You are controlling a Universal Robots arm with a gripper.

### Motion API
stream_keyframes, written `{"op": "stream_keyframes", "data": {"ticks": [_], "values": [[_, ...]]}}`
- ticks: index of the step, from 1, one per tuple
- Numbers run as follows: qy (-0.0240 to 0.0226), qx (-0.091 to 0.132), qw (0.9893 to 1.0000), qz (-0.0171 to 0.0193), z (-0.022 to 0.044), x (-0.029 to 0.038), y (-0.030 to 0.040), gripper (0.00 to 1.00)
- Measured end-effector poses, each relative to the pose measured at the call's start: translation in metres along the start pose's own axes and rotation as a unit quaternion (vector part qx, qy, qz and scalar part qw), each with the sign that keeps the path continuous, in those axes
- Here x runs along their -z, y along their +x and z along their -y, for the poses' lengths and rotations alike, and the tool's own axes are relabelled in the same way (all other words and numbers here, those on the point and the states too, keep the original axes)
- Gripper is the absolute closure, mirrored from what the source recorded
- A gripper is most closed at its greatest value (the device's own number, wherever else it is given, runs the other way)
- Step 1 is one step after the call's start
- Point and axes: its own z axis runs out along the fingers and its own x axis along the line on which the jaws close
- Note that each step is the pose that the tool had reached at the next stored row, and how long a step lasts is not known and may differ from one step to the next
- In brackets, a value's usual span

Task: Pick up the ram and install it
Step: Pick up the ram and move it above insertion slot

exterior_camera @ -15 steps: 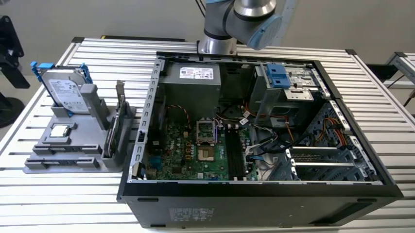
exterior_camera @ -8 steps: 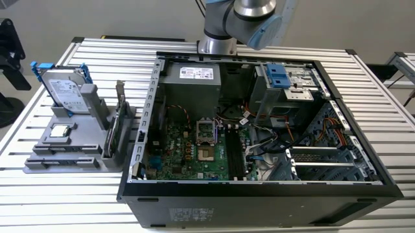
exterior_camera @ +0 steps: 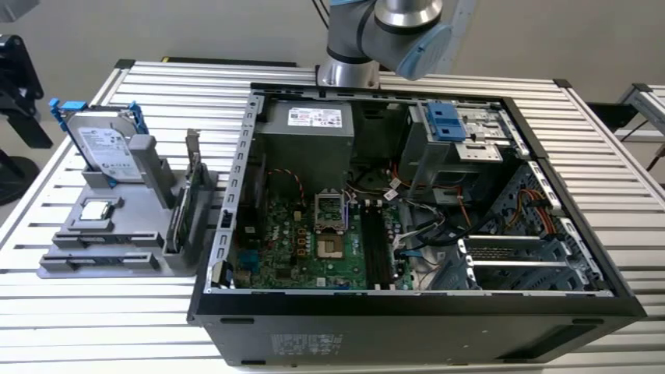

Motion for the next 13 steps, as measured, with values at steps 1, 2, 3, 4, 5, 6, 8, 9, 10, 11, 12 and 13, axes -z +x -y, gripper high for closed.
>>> {"op": "stream_keyframes", "data": {"ticks": [1, 2, 3, 4, 5, 6, 8, 9, 10, 11, 12, 13], "values": [[0.0, 0.0, 1.0, 0.0, 0.0, -0.0006, 0.0, 0.0], [-0.0001, 0.0, 1.0, 0.0, 0.0, -0.0013, 0.0, 0.0], [0.0, 0.0, 1.0, 0.0, 0.0, -0.0018, 0.0, 0.0], [0.0, 0.0, 1.0, 0.0, 0.0, -0.0024, 0.0, 0.0], [0.0, 0.0, 1.0, 0.0, 0.0, -0.0029, 0.0, 0.0], [0.0, 0.0, 1.0, 0.0, 0.0, -0.0035, 0.0, 0.0], [0.0, 0.0, 1.0, 0.0, 0.0001, -0.0046, 0.0, 0.0], [0.0, 0.0, 1.0, 0.0, 0.0001, -0.0052, 0.0, 0.0], [0.0, 0.0, 1.0, 0.0, 0.0001, -0.0057, 0.0001, 0.0], [-0.0001, 0.0, 1.0, 0.0, 0.0001, -0.0064, 0.0001, 0.0], [0.0, 0.0, 1.0, 0.0, 0.0001, -0.0069, 0.0001, 0.0], [-0.0001, 0.0, 1.0, 0.0, 0.0001, -0.0074, 0.0001, 0.0]]}}
